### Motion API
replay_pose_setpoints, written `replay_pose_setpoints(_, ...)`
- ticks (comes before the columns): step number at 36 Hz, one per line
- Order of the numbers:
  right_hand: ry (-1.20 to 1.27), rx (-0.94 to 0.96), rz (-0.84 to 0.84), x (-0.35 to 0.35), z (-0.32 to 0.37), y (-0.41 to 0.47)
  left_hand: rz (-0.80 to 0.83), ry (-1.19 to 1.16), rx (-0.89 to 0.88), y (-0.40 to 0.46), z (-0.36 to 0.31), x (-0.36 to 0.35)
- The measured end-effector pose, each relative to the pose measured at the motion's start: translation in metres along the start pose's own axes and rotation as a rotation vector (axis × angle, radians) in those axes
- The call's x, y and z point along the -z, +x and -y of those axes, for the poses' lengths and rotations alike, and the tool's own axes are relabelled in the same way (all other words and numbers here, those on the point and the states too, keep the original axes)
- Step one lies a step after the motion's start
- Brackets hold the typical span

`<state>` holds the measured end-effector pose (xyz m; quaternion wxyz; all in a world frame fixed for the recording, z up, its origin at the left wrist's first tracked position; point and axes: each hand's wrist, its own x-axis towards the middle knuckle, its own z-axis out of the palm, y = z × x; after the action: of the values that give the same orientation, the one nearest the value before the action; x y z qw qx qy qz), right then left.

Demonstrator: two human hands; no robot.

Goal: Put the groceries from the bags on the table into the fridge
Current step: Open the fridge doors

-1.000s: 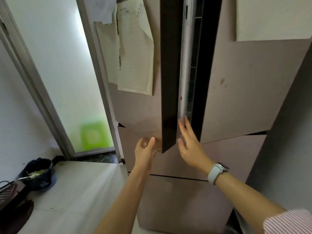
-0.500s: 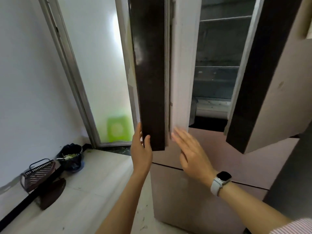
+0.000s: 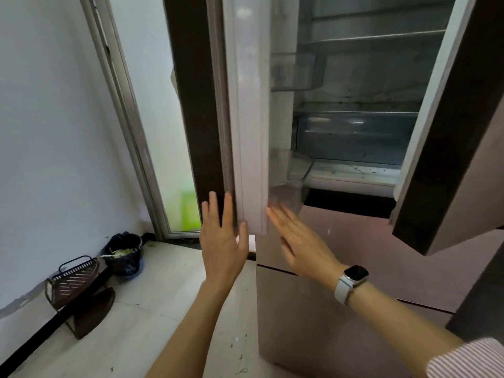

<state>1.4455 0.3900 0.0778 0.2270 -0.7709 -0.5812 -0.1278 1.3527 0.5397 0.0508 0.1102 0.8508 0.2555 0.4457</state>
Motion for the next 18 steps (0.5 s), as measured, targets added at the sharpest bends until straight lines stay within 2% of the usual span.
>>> replay_pose_setpoints(3,-0.017,0.008,-0.065,-0.004,0.001,0.002,-0.021,0.007,0.075,0.001,0.001,0.007)
replay_pose_setpoints(8,-0.068,-0.045,-0.245,0.006,-0.020,-0.008,-0.107,-0.073,-0.106,-0.005,-0.023,0.010)
replay_pose_setpoints(13,-0.362,-0.153,-0.409,0.047,-0.053,-0.034,0.009,-0.229,-0.198,-0.004,-0.064,-0.013)
replay_pose_setpoints(15,-0.544,-0.227,-0.396,0.067,-0.069,-0.045,0.075,-0.272,-0.242,0.001,-0.083,-0.024)
replay_pose_setpoints(18,-0.802,-0.347,-0.216,0.092,-0.099,-0.065,0.155,-0.334,-0.313,0.012,-0.115,-0.040)
